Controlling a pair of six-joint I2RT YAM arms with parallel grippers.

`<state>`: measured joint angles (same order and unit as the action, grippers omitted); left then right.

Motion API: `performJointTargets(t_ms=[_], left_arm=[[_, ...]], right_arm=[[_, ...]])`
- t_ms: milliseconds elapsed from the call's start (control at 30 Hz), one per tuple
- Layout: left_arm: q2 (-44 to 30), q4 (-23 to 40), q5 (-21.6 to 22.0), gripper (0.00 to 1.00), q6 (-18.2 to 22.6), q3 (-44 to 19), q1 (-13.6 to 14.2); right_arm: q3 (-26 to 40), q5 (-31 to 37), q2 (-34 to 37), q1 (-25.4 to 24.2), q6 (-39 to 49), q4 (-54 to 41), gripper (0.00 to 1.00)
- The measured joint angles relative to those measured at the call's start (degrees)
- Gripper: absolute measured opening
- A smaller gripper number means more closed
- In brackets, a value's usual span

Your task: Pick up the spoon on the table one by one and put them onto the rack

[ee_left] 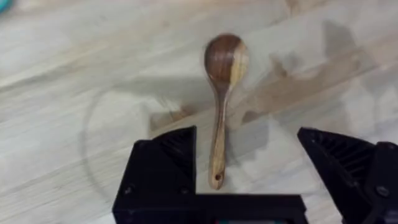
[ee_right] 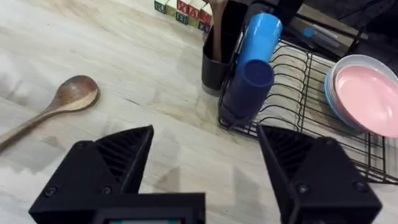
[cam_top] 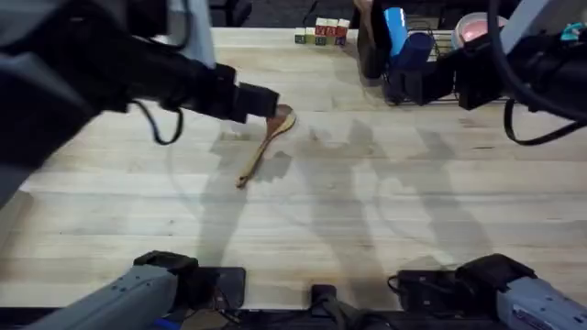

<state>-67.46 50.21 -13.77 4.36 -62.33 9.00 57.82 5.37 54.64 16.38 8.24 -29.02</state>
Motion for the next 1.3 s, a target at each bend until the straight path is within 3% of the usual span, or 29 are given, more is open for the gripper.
performJointTargets(t_ms=[267, 500, 833, 1100, 1167, 1300], left_arm=[[-10.07, 0.12, 5.45, 0.995, 0.23, 0.0, 6.46], [-20.47, -1.57, 7.75, 0.995, 0.28, -0.02, 9.52], [-28.48, -7.75, 9.16, 0.995, 0.42, -0.04, 9.5], [-32.57, -7.81, 10.89, 0.987, 0.66, -1.4, 9.63], [-32.61, -7.81, 11.33, 0.92, 0.65, -1.44, 9.61], [-32.64, -8.01, 11.88, 0.609, 0.83, -1.44, 9.46]], right_arm=[[0.0, 0.0, 0.0, 0.0, 0.0, 0.0, 0.993], [0.0, 0.0, 0.01, 0.0, 0.01, -0.02, 0.993], [0.0, 0.0, 0.01, 0.0, 0.01, 0.0, 0.993], [0.0, 0.0, -0.01, 0.0, 0.16, -0.02, 0.993], [0.0, 0.0, 0.01, 0.0, 0.16, -0.02, 0.993], [0.0, 0.0, -0.01, 0.0, 0.16, -0.02, 0.993]])
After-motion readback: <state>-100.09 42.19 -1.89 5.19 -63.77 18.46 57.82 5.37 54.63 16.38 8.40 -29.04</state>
